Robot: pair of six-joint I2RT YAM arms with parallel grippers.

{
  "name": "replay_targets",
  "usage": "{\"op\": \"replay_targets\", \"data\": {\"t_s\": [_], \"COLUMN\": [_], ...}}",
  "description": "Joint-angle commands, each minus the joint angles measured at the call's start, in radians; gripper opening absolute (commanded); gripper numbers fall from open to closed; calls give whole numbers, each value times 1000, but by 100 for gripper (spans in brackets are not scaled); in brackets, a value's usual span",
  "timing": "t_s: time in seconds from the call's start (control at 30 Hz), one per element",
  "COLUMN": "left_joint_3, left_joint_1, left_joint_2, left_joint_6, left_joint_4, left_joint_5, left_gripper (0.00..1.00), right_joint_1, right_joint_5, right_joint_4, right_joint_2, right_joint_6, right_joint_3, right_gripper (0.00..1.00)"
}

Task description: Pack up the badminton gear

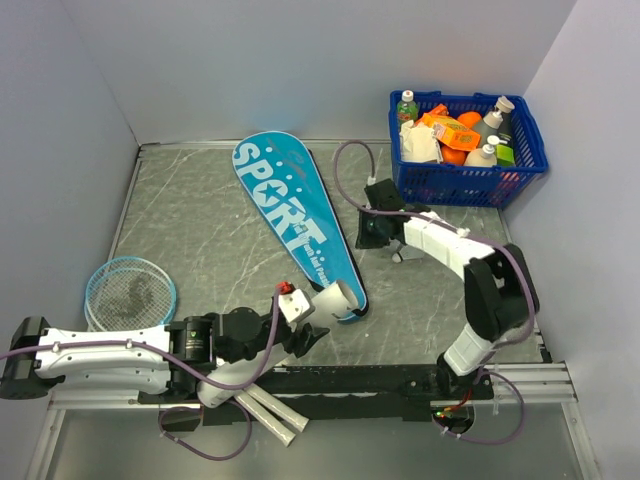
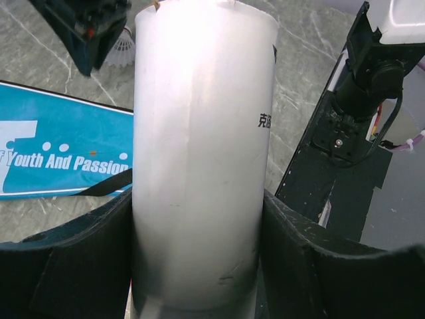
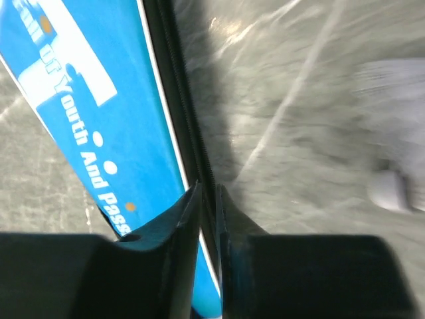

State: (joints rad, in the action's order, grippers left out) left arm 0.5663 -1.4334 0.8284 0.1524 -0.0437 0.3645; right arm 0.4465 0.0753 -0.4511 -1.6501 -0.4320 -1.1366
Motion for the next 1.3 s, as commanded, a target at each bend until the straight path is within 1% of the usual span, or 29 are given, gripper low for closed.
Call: {"op": "replay_targets", "data": {"t_s": [0.0, 0.03, 0.07, 0.1, 0.17, 0.2, 0.37, 0.4, 0.5, 0.53, 0.6, 0.67, 0.77, 0.93, 1.03, 1.1, 1.27], "left_joint_3": [-9, -9, -11, -9, -11, -14, -22, -22, -22, -23, -20, -25, -26, -36, -37, -34, -43], "left_joint_1": [-7, -9, -9, -9, -10, -10, -12, -12, -12, -12, -12, -13, -13, -13, -15, -15, -15], "left_joint_2": [-41, -43, -43, -44, -48, -49, -52, -52, -52, -52, -52, -55, -57, -57, -54, -48, -55], "left_joint_6": [12, 10, 12, 10, 10, 10, 9, 10, 9, 9, 10, 12, 15, 15, 13, 10, 12], "left_joint_4": [-68, -68, -68, -68, -68, -71, -82, -82, -84, -84, -82, -84, -85, -94, -97, -93, -97], "left_joint_5": [10, 10, 7, 5, 7, 7, -2, -6, -7, -12, -13, -16, -19, -21, -24, -24, -24], "left_gripper": [1, 1, 1, 1, 1, 1, 1, 1, 1, 1, 1, 1, 1, 1, 1, 1, 1], "right_joint_1": [-28, -44, -70, -133, -195, -247, -324, -334, -376, -399, -426, -442, -497, -519, -519, -519, -519], "right_joint_5": [-222, -230, -224, -195, -169, -155, -132, -90, -14, 24, 50, 51, 58, 152, 211, 265, 343], "right_joint_4": [-64, -66, -63, -55, -41, -37, -17, -5, 37, 43, 51, 77, 95, 121, 115, 132, 161], "right_joint_2": [166, 186, 206, 245, 280, 303, 311, 311, 306, 299, 273, 265, 256, 208, 144, 113, 62], "right_joint_6": [22, 25, 27, 22, 24, 24, 36, 50, 73, 82, 99, 101, 108, 130, 142, 147, 147], "right_joint_3": [8, 26, 41, 57, 109, 135, 170, 187, 213, 216, 222, 233, 244, 212, 173, 173, 176], "right_gripper": [41, 46, 48, 49, 50, 51, 56, 59, 63, 64, 64, 64, 65, 66, 65, 65, 65]}}
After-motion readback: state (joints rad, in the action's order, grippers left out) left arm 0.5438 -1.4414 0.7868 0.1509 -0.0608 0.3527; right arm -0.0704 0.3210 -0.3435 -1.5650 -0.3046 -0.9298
